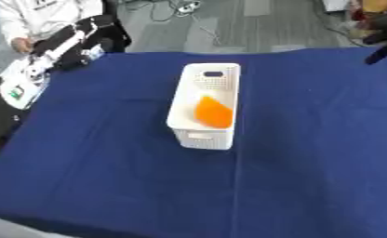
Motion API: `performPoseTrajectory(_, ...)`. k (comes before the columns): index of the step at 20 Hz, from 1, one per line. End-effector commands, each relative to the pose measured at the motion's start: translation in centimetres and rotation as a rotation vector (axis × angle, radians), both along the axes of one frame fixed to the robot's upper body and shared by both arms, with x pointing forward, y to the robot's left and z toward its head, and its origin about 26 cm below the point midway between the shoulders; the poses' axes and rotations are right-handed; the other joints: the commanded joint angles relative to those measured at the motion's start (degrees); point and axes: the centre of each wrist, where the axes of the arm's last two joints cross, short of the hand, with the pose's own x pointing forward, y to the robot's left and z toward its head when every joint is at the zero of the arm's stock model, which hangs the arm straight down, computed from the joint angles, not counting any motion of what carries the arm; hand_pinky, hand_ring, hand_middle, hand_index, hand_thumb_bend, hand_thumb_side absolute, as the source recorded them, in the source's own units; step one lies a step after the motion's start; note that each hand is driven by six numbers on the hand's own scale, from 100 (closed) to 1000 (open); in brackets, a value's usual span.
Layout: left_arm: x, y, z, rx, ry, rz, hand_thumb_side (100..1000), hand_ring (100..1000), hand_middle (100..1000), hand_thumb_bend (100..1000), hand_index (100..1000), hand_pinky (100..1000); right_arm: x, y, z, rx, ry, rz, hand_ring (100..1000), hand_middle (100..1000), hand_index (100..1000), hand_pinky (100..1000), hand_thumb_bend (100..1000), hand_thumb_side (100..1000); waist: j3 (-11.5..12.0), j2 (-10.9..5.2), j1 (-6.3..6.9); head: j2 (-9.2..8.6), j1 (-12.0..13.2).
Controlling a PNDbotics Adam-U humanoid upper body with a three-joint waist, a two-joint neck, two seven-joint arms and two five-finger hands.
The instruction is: Pick up objects on the table and place them in the box.
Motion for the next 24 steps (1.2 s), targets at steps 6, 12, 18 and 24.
performPoseTrajectory(6,-4.6,-1.8,3.4,-0.148,-0.114,-0.106,1000,992,1000,270,1000,1000,-0.2,-0.9,0.3,-0.014,-0.024,-0.038,602,675,690,446,100,941,1.8,-0.96,-1.12,0.83,1.1)
performPoseTrajectory(12,-8.0,-6.0,2.5,-0.372,-0.169,-0.181,1000,963,1000,328,1000,967,-0.3,-1.1,0.3,0.000,-0.027,-0.050,601,674,688,448,100,936,3.3,-1.59,-1.85,0.83,0.8)
performPoseTrajectory(18,-9.0,-9.4,2.5,-0.548,-0.213,-0.235,1000,953,1000,375,1000,943,-0.4,-0.8,0.9,0.042,-0.055,-0.046,601,674,688,450,100,927,4.0,-2.42,-2.21,0.83,0.8)
performPoseTrajectory(24,-9.1,-11.1,1.2,-0.683,-0.193,-0.233,1000,943,1000,418,1000,917,-0.5,-0.7,1.1,0.059,-0.063,-0.048,601,673,688,450,100,928,3.5,-2.18,-2.24,0.18,2.2)
